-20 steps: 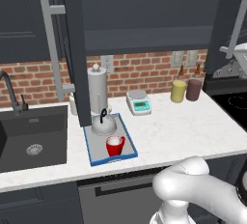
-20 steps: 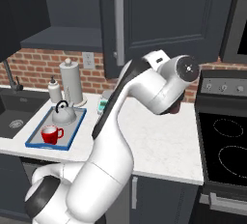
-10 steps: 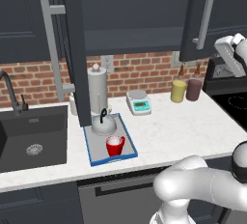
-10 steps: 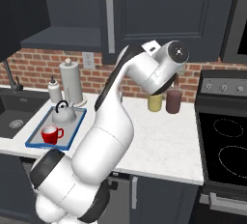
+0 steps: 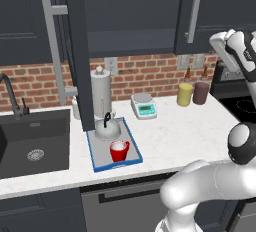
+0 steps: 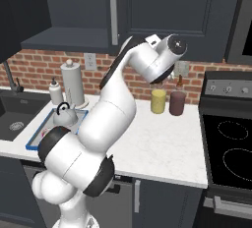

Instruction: Pick the kettle from the counter and place it on the tray. Then pick the mug from the cabinet and place it on the tray. Then close the cabinet doors.

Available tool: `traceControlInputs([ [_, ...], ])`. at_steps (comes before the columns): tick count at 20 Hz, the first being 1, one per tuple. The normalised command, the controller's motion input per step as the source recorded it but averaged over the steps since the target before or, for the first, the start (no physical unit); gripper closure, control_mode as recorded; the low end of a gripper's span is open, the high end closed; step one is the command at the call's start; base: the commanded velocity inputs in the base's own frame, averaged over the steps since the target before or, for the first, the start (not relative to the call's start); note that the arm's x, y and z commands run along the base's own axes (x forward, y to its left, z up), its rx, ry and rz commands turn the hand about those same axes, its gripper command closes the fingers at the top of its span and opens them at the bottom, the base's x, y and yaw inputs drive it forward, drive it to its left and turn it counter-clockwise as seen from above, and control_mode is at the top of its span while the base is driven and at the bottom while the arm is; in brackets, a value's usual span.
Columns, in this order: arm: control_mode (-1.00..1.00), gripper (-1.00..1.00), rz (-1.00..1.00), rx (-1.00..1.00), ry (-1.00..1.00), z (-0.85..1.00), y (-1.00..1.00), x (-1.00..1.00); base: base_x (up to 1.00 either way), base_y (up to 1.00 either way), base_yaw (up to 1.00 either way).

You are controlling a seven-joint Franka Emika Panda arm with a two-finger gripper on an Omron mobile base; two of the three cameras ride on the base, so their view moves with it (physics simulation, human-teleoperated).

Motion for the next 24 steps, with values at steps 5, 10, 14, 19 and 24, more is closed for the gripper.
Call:
traceControlInputs([
  [5,-1.0,-1.0,0.0,0.0,-0.02,-0.13,0.12,0.73,0.0,0.0,0.0],
  [10,-1.0,-1.0,0.0,-0.01,-0.14,-0.32,0.08,0.45,0.0,0.0,0.0],
  [14,-1.0,-1.0,-0.01,-0.04,-0.43,-0.82,0.01,-0.05,0.0,0.0,0.0],
  [19,-1.0,-1.0,-0.05,-0.01,-0.67,-0.96,0.14,-0.32,0.0,0.0,0.0],
  [24,-1.0,-1.0,-0.05,-0.01,-0.53,-0.52,0.61,-0.28,0.0,0.0,0.0],
])
